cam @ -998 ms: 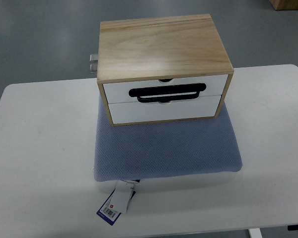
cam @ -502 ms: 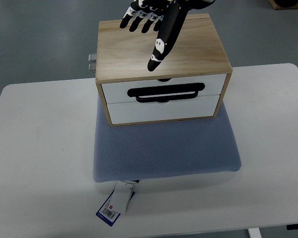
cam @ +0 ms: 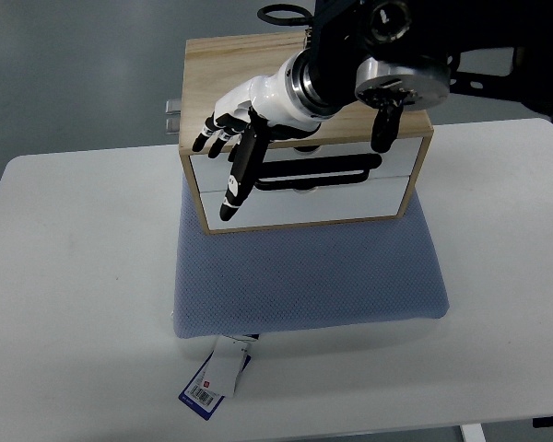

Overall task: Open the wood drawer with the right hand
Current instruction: 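Move the right hand over the cabinet down to the upper drawer's black handle, then hook the right fingers on the handle and pull the upper drawer toward the robot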

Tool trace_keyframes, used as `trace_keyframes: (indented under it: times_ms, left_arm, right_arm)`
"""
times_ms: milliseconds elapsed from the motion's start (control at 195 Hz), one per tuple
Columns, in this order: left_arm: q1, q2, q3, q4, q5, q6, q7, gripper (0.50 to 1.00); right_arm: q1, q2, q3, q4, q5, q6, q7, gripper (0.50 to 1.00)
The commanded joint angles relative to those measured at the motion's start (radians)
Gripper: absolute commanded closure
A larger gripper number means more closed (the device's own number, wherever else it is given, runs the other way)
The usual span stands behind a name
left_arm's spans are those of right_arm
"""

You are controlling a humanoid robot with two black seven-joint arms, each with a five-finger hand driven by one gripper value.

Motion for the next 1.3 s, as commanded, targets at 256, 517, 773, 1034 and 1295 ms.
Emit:
trace_keyframes:
  times_ms: [256,517,773,1034,1295]
  left_arm:
    - [0.0,0.0,0.001,0.0,0.0,0.0,0.001,0.5]
    - [0.0,0.0,0.001,0.002,0.0,0.0,-0.001,0.5]
    - [0.0,0.0,0.001,0.003,-0.002,0.0,0.001,0.5]
    - [0.0,0.0,0.003,0.003,-0.002,0.0,0.001,0.5]
    - [0.0,0.0,0.003,0.005,-0.002,0.0,-0.001,0.5]
  right_arm:
    - [-0.11,-0.009,-0.032,-0.053,-0.144,0.057,0.0,0.558]
    - [-0.15,-0.015,-0.046,-0.066,-0.168,0.074,0.0,0.558]
    - [-0.202,-0.022,-0.049,-0.083,-0.216,0.103,0.0,0.556]
    - [-0.203,-0.079,-0.041,-0.083,-0.196,0.255,0.0,0.558]
    - [-0.185,-0.114,-0.035,-0.031,-0.151,0.344,0.0,0.558]
